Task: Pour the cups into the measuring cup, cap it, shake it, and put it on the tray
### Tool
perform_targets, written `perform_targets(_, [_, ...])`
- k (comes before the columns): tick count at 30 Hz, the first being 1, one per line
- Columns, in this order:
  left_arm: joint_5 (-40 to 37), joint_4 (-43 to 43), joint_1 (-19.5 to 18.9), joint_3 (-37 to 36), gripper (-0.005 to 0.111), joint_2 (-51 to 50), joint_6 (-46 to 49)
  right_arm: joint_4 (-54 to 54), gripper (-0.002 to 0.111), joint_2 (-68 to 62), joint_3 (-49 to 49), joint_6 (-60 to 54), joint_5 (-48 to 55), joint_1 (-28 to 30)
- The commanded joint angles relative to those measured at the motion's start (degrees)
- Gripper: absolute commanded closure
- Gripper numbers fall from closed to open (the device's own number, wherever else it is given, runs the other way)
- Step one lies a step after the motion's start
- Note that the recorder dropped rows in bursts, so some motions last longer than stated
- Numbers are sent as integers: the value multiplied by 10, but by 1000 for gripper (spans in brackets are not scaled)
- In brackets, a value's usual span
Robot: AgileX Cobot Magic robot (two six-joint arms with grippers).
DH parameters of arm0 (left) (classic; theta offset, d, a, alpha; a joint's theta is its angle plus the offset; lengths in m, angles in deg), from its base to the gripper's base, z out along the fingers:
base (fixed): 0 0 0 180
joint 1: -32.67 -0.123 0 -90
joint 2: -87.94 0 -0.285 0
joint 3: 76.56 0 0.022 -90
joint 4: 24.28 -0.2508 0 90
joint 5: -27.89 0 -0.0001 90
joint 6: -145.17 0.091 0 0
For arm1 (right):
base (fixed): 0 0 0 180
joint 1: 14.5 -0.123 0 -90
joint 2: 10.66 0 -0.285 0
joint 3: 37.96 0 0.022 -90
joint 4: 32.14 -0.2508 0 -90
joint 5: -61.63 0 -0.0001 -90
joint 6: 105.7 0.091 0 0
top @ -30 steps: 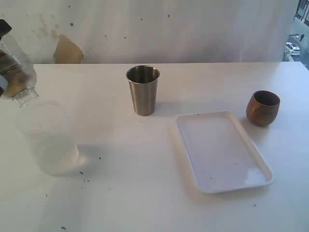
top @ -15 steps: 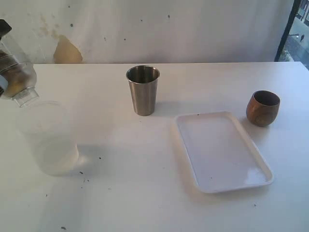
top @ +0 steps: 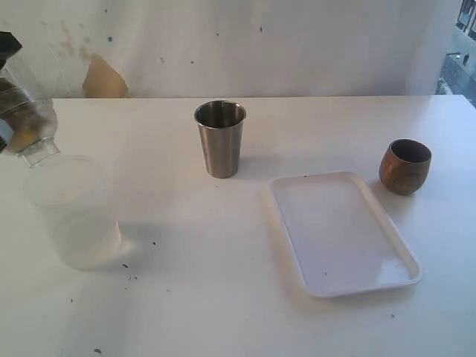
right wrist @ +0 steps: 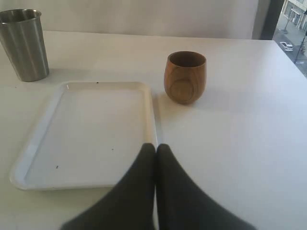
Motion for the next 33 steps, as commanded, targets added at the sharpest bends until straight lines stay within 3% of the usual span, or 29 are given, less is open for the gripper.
perform_targets(1, [24, -44, 0, 7, 106, 8, -6, 0, 108, 4, -2, 3, -4, 2])
perform_targets(20, [20, -41, 0, 7, 106, 8, -7, 0, 108, 4, -2, 3, -4, 2])
perform_targets(28, [16, 48, 0, 7, 106, 8, -9, 0, 108, 4, -2, 3, -4, 2])
perform_targets(33, [17, 51, 0, 7, 106, 8, -9, 0, 108, 4, -2, 3, -4, 2])
